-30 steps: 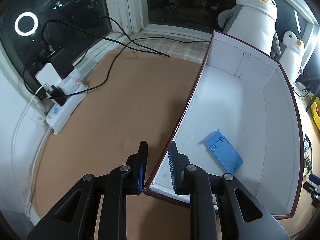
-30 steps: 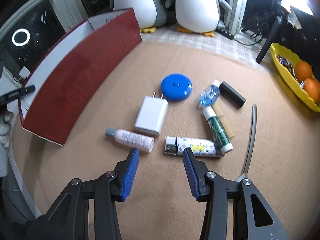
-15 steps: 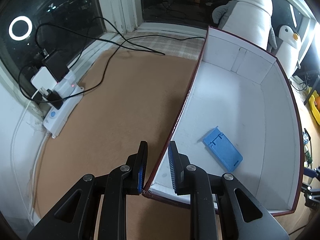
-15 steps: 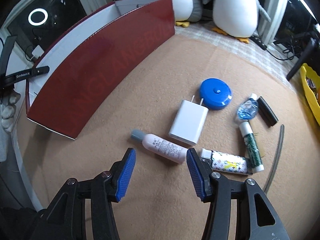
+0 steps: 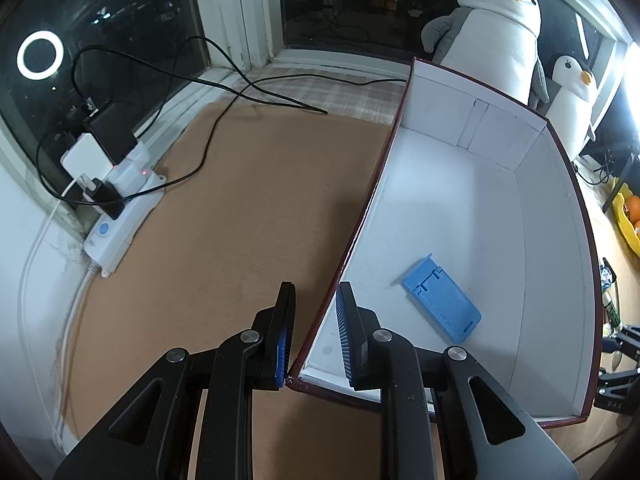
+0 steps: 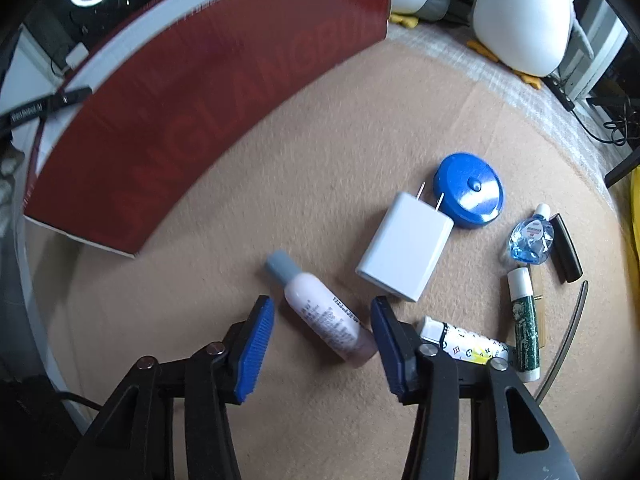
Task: Organize rigid objects
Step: 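Move the right tool to the white lotion bottle and grasp it, then carry the white lotion bottle into the box and release it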
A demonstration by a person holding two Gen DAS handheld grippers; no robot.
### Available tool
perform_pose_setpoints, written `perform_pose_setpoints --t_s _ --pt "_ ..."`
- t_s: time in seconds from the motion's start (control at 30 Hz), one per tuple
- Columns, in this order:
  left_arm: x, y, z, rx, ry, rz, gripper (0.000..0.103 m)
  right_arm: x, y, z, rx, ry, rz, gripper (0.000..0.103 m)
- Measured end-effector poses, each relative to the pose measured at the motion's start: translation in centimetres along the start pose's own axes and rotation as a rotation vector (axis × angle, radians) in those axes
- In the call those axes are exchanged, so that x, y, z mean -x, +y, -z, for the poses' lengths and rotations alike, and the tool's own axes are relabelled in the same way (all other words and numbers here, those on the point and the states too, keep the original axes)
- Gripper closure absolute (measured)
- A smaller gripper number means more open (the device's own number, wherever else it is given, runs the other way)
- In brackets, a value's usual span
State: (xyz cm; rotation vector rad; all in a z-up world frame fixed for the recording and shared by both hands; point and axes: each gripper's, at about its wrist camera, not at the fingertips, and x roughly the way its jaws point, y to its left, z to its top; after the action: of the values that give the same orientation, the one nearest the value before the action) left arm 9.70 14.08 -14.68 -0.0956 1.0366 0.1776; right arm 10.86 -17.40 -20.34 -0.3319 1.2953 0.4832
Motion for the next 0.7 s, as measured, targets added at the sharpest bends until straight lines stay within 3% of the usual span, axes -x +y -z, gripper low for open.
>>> perform_pose_setpoints --t_s 0.37,0.7 --pt "0.0 0.0 0.0 -0.004 -0.004 0.0 0.083 0.0 0.4 0.9 -0.037 -0.005 0.014 0.085" --pt "-0.3 0.2 -0.2 -0.001 -0.005 0.005 0.083 3.0 1.1 0.3 -0.13 -0.09 0.007 0.085"
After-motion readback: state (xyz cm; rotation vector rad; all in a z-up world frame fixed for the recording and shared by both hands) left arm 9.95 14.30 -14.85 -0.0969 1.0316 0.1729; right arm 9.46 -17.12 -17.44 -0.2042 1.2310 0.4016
